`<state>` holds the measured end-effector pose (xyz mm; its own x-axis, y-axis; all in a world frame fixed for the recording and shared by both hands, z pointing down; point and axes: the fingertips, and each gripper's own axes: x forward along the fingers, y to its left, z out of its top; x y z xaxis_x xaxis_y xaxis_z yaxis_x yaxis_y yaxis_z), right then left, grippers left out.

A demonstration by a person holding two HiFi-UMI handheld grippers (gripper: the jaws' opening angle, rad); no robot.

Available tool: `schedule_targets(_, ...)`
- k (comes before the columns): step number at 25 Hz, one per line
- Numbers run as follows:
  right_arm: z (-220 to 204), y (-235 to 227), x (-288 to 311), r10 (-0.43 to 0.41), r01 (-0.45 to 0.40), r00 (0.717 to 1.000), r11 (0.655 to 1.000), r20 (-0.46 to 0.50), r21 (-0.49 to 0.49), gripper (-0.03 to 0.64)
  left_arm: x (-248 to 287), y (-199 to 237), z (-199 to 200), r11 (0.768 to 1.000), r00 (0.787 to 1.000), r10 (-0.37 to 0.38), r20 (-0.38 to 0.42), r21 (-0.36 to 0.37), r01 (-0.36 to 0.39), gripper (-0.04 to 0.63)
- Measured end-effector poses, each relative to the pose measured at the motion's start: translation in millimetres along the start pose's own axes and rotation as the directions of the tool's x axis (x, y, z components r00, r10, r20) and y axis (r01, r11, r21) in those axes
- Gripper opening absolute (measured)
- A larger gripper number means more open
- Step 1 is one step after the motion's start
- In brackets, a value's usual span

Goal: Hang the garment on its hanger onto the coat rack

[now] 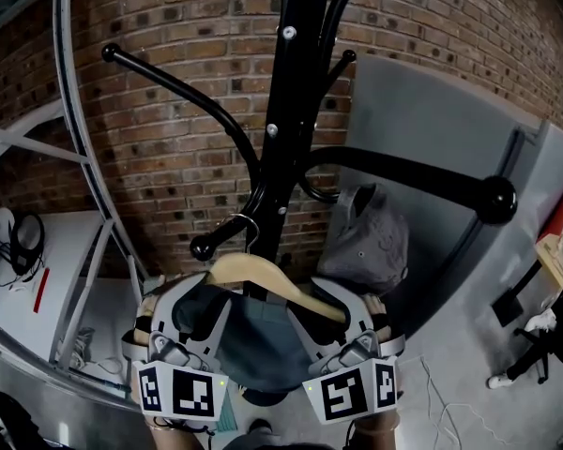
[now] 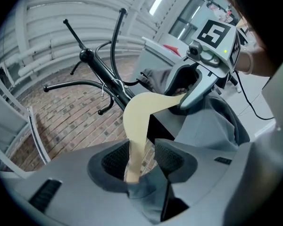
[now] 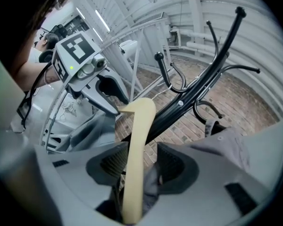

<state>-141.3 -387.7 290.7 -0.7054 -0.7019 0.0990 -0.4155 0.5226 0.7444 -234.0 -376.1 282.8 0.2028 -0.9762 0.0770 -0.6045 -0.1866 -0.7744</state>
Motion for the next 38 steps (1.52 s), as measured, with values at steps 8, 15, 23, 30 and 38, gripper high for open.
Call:
schedule_targets(8,14,5,-33,-0.016,0.015,0.997,1.000,0.079,0.016,0.178,-25,-21,16,0.998,0.999,0.018,0.029,-0.059,-0.016,0.155)
schedule_targets(15,12,21,-66,0.019,-0.023,0.996,0.998,0.082,0.050,0.110,-58,-47,32,0.989,0.999,0.021,0.047,-0.151,-0.014,0.147)
schedule_targets(23,17,42,-110,0.059,-0.065,0.993,0.996,0.100,0.056,0.053,-98,-74,50,0.977,0.995,0.057,0.076,-0.211,-0.040,0.004)
schedule_targets(30,23,53,-142,0.068,-0.077,0.989,0.995,0.127,0.062,0.033,-120,-102,74,0.966,0.989,0.037,0.146,-0.258,0.001,0.003)
schedule_targets(38,27,59,-155,0.079,-0.087,0.986,0.995,0.144,0.053,0.025,-133,-94,79,0.940,0.987,0.079,0.142,-0.341,-0.026,0.003)
